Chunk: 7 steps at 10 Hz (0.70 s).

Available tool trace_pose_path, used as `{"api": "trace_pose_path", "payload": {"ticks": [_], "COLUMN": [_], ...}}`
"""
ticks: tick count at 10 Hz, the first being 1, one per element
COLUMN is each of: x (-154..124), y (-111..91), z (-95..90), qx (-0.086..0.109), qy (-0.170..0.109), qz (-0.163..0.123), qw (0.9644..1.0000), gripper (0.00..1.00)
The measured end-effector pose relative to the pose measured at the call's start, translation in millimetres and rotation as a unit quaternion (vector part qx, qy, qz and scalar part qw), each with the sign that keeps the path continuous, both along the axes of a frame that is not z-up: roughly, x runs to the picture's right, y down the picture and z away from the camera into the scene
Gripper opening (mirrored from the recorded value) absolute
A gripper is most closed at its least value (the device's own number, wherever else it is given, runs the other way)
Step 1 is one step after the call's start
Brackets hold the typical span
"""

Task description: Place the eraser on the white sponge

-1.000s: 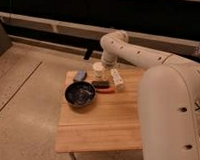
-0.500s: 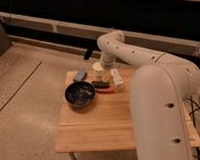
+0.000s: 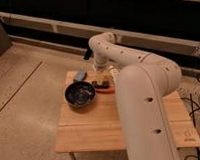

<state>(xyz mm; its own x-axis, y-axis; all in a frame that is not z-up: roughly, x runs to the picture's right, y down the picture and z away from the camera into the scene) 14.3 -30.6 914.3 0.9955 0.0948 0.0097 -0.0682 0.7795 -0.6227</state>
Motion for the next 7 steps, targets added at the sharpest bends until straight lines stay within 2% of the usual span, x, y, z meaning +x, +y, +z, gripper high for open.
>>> {"api": "trace_pose_path", "payload": {"ticks": [2, 5, 7], "x": [17.5, 31.6, 27.9], "y": [4.0, -7.0, -6.7], "z": [25.5, 48.2, 56.5], "qx": [-0.022, -0.03, -0.038], "qy": [0.02, 0.037, 0.034], "qz": [0.005, 0.012, 0.022], "qw": [0.9995, 0.9988, 0.9985], "gripper": [0.65, 0.65, 0.65]}}
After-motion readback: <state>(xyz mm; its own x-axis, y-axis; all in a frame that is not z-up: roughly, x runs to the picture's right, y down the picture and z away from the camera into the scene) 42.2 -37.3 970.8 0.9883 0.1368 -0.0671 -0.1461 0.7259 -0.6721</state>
